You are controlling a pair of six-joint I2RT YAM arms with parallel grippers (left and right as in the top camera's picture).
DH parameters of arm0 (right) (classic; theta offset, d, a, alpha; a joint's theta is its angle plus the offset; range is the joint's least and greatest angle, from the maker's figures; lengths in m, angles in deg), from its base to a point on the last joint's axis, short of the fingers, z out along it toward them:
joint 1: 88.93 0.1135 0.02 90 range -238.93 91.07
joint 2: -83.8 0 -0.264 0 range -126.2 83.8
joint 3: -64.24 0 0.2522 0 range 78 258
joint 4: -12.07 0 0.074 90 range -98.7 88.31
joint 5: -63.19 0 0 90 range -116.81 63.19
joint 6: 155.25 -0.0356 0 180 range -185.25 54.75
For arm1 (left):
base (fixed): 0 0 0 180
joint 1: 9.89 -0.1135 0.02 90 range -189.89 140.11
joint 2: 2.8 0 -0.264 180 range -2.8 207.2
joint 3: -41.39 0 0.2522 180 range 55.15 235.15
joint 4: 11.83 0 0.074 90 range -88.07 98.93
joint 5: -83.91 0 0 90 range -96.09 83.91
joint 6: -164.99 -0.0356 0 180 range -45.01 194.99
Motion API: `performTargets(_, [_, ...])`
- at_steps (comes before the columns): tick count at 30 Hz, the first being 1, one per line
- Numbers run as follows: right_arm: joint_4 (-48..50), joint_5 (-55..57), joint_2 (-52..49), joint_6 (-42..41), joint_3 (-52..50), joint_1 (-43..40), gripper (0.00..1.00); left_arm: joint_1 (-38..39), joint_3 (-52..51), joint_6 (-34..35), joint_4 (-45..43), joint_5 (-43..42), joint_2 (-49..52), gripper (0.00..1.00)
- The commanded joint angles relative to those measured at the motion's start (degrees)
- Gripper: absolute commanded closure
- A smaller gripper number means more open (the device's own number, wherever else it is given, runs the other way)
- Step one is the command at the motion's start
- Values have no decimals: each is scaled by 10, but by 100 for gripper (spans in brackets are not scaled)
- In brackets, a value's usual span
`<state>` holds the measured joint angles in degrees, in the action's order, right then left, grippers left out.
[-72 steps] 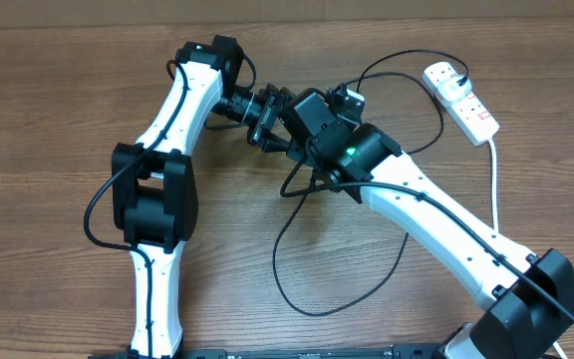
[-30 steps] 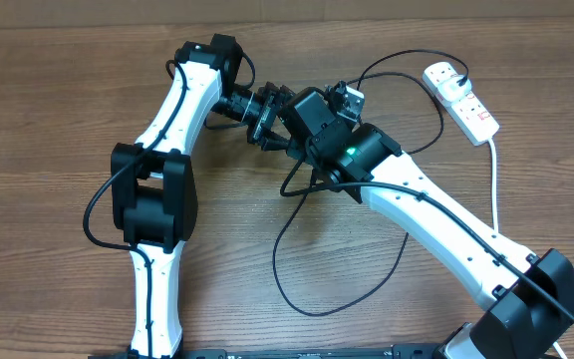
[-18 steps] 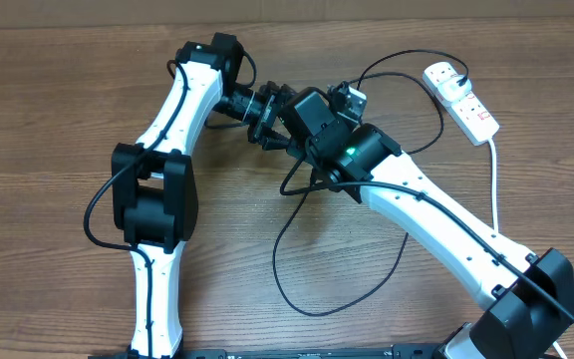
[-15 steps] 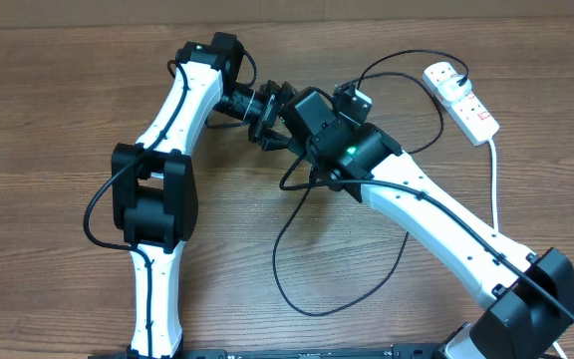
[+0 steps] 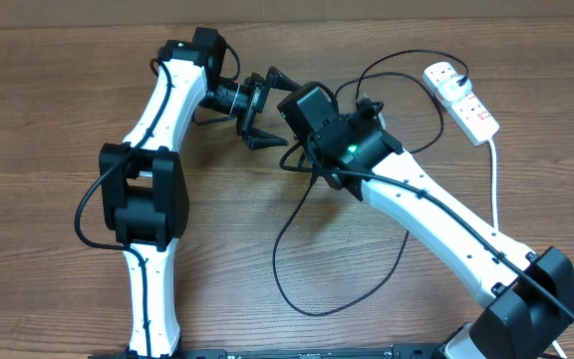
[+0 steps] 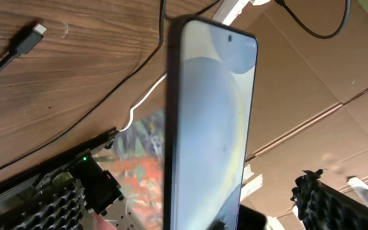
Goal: Plug charger to phone and switch on socket
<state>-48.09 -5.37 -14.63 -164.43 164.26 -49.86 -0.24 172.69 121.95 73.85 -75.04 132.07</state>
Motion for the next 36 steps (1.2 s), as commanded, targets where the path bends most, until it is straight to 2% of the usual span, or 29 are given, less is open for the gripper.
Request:
performTargets(1, [9,2,3,-174,11,-2,96,1,14,41,-2,-12,-2,0])
performTargets(5, [9,-16,3,-193,11,-2,96,1,14,77,-2,-11,-2,1])
performTargets(6, [10,-21,3,-193,11,-2,96,1,14,82,-2,-11,-2,7])
performTargets(8, [12,-31,3,-194,11,-2,96,1,14,88,-2,-12,-2,28])
performTargets(11, [22,-56,3,-194,11,-2,96,1,14,88,-2,-12,-2,42])
performTargets(18, [24,-93,3,-226,11,-2,96,1,14,90,-2,-12,-2,54])
performTargets(29, [36,-96,3,-247,11,-2,95,1,14,95,-2,-12,-2,65])
performTargets(34, [41,-96,3,-247,11,-2,94,1,14,99,-2,-16,-2,81])
performTargets(36, [43,-96,3,-247,11,-2,94,1,14,99,-2,-16,-2,83])
